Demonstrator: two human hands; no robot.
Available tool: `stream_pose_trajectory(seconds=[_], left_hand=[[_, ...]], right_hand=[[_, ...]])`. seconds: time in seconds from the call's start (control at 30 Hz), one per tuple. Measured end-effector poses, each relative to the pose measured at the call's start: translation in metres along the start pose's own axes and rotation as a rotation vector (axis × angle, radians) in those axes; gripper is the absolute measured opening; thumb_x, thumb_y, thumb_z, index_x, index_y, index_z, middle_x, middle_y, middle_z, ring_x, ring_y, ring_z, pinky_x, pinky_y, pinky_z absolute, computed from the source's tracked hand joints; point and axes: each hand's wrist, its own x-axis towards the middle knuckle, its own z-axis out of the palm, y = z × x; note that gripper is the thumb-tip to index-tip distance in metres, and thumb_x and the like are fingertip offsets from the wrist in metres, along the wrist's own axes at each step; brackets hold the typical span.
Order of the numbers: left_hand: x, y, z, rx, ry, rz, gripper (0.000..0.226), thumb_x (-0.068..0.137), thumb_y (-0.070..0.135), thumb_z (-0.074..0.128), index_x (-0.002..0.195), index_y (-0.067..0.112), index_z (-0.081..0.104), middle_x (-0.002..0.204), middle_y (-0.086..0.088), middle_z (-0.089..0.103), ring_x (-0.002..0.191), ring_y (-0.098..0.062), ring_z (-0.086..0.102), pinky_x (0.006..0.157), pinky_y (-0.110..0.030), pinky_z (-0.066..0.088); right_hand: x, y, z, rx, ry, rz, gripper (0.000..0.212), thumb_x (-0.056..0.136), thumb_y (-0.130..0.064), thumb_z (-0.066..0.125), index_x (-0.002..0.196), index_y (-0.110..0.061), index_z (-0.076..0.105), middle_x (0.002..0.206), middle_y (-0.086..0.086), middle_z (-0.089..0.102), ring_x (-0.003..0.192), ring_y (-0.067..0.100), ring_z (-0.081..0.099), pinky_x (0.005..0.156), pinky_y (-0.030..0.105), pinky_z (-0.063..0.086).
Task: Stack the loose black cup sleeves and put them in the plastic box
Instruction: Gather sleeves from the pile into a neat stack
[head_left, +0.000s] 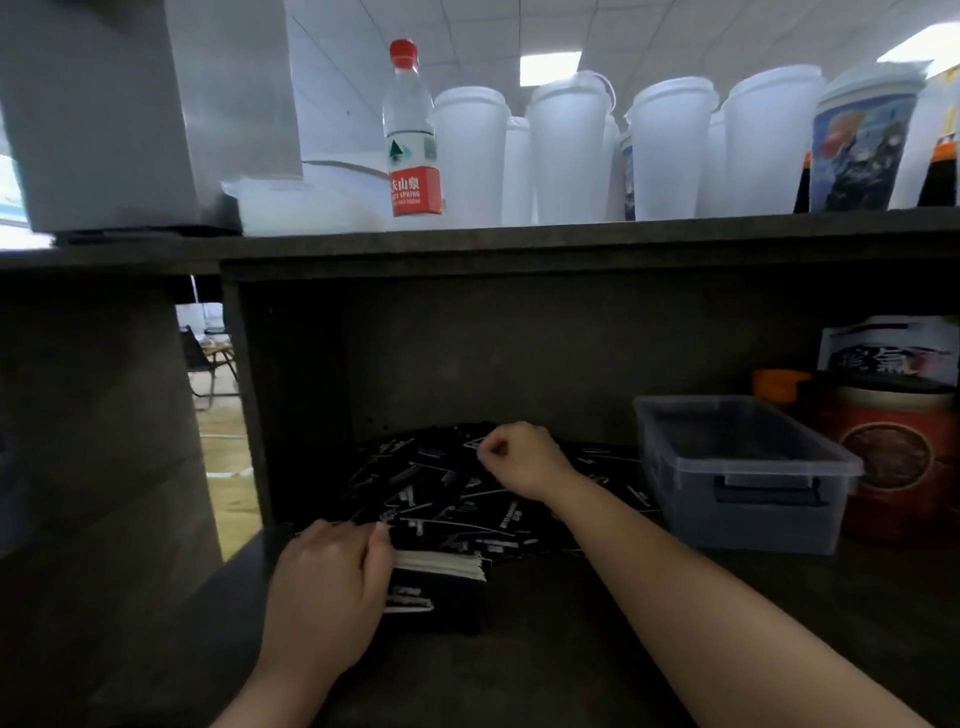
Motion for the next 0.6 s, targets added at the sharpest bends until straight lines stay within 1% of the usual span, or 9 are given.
stream_pose_trajectory(seconds=[0.03, 0.07, 0.13, 0.2, 0.27, 0.33, 0.4, 0.53, 0.6], left_hand=[[0.0, -0.001, 0.0, 0.007, -0.01, -0.004, 0.039, 0.092, 0.036, 0.033, 0.054, 0.034, 0.039, 0.05, 0.017, 0.042, 0.053, -0.001, 0.043, 0.051, -0.022, 0.03], [0.001, -0.002, 0.0, 0.005, -0.016, -0.01, 0.039, 0.092, 0.036, 0.033, 0.054, 0.034, 0.038, 0.05, 0.016, 0.042, 0.053, 0.0, 0.043, 0.051, -0.021, 0.03], [0.002, -0.004, 0.0, 0.003, -0.021, -0.014, 0.04, 0.093, 0.037, 0.033, 0.054, 0.035, 0.036, 0.049, 0.016, 0.041, 0.053, 0.002, 0.043, 0.052, -0.019, 0.03], [0.003, -0.005, 0.0, 0.011, -0.016, -0.015, 0.04, 0.093, 0.038, 0.031, 0.054, 0.035, 0.037, 0.049, 0.016, 0.041, 0.053, 0.003, 0.043, 0.052, -0.017, 0.03], [0.003, -0.008, 0.001, 0.009, -0.009, -0.001, 0.04, 0.094, 0.037, 0.031, 0.055, 0.033, 0.042, 0.05, 0.016, 0.042, 0.054, 0.002, 0.043, 0.053, -0.017, 0.033], [0.002, -0.011, 0.003, 0.014, -0.009, 0.008, 0.041, 0.094, 0.037, 0.032, 0.056, 0.031, 0.046, 0.051, 0.016, 0.043, 0.055, 0.0, 0.044, 0.052, -0.018, 0.033], [0.001, -0.012, 0.005, 0.009, -0.005, 0.017, 0.041, 0.094, 0.037, 0.032, 0.056, 0.03, 0.046, 0.051, 0.016, 0.043, 0.055, 0.0, 0.044, 0.052, -0.017, 0.03], [0.001, -0.011, 0.005, -0.002, 0.0, 0.026, 0.039, 0.094, 0.036, 0.032, 0.057, 0.032, 0.04, 0.051, 0.016, 0.042, 0.055, 0.0, 0.043, 0.052, -0.017, 0.028], [0.001, -0.011, 0.005, -0.019, -0.01, 0.005, 0.039, 0.095, 0.038, 0.03, 0.061, 0.03, 0.048, 0.055, 0.015, 0.046, 0.058, -0.002, 0.046, 0.052, -0.023, 0.032]], right_hand=[[0.009, -0.002, 0.004, -0.091, 0.027, -0.003, 0.026, 0.094, -0.03, 0.059, 0.115, -0.017, 0.068, 0.114, 0.001, 0.067, 0.107, 0.018, 0.061, 0.091, 0.029, 0.05], [0.017, -0.006, 0.01, -0.145, 0.007, 0.001, 0.036, 0.093, -0.035, 0.06, 0.124, -0.017, 0.063, 0.123, 0.003, 0.064, 0.114, 0.02, 0.058, 0.095, 0.029, 0.047], [0.027, -0.01, 0.025, -0.243, -0.094, 0.025, 0.056, 0.091, -0.044, 0.061, 0.14, -0.019, 0.047, 0.139, 0.006, 0.053, 0.128, 0.024, 0.048, 0.105, 0.036, 0.04], [0.033, -0.01, 0.039, -0.308, -0.118, 0.062, 0.062, 0.09, -0.048, 0.06, 0.143, -0.022, 0.041, 0.142, 0.006, 0.049, 0.132, 0.027, 0.042, 0.111, 0.044, 0.03], [0.035, -0.007, 0.045, -0.344, -0.041, 0.047, 0.053, 0.091, -0.046, 0.06, 0.136, -0.022, 0.048, 0.134, 0.006, 0.056, 0.128, 0.027, 0.047, 0.108, 0.044, 0.029], [0.033, -0.006, 0.041, -0.403, -0.021, -0.018, 0.043, 0.093, -0.041, 0.059, 0.13, -0.019, 0.056, 0.126, 0.009, 0.061, 0.12, 0.027, 0.054, 0.1, 0.039, 0.04], [0.026, -0.003, 0.032, -0.392, -0.03, -0.068, 0.039, 0.093, -0.039, 0.059, 0.126, -0.019, 0.062, 0.124, 0.009, 0.062, 0.114, 0.026, 0.057, 0.091, 0.036, 0.05], [0.008, 0.011, -0.002, -0.157, 0.02, -0.045, 0.037, 0.088, -0.046, 0.063, 0.117, -0.025, 0.066, 0.119, 0.0, 0.065, 0.107, 0.015, 0.06, 0.087, 0.028, 0.05], [-0.009, 0.014, -0.021, -0.011, 0.023, 0.018, 0.028, 0.088, -0.047, 0.06, 0.107, -0.028, 0.068, 0.107, -0.006, 0.067, 0.099, 0.011, 0.06, 0.081, 0.024, 0.048]])
